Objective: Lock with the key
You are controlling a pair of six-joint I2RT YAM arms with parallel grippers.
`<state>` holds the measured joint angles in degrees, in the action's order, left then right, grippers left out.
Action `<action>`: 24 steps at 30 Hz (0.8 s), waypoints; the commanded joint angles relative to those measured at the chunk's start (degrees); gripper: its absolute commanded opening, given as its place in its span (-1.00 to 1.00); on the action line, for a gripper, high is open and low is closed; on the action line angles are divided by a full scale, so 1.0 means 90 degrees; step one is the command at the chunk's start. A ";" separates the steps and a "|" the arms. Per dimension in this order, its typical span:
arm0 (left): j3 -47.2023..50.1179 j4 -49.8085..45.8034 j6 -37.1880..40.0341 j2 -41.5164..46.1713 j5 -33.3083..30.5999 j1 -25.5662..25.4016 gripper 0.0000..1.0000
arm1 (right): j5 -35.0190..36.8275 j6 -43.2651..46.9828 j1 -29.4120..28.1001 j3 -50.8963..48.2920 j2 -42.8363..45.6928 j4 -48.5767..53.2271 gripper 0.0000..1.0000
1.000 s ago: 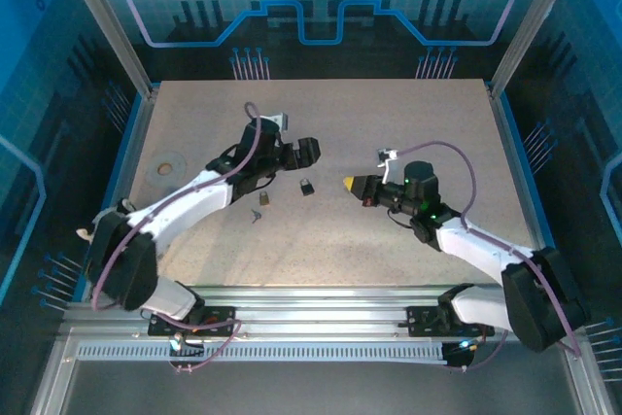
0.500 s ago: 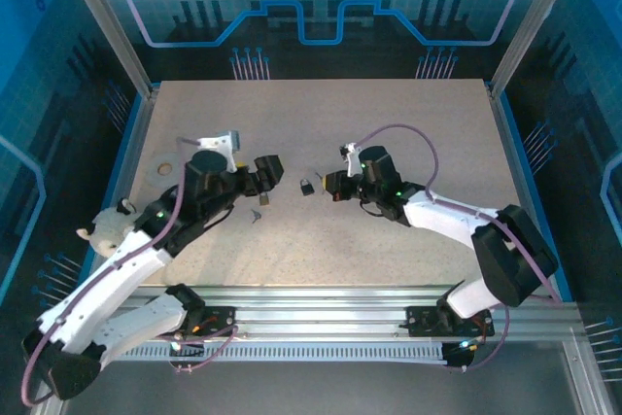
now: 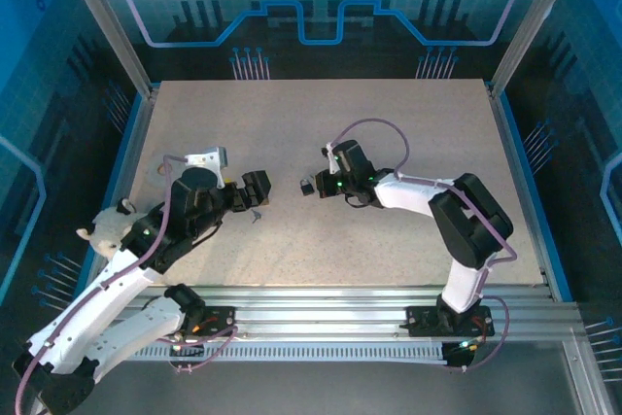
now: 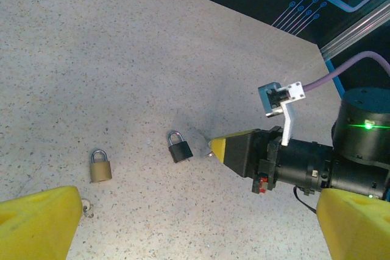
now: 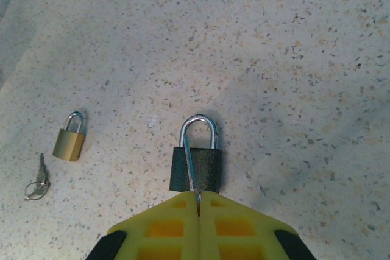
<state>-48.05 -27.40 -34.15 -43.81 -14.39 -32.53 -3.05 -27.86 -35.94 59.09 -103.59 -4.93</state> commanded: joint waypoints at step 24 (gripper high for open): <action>0.0247 0.0083 -0.0122 -0.0093 -0.0033 -0.0042 0.99 | 0.0020 0.0057 0.0136 0.0874 -0.0977 0.0788 -0.81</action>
<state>-46.65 -27.18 -34.57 -44.62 -14.35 -32.53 -2.04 -27.55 -35.24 65.10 -111.07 0.16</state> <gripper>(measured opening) 0.992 0.087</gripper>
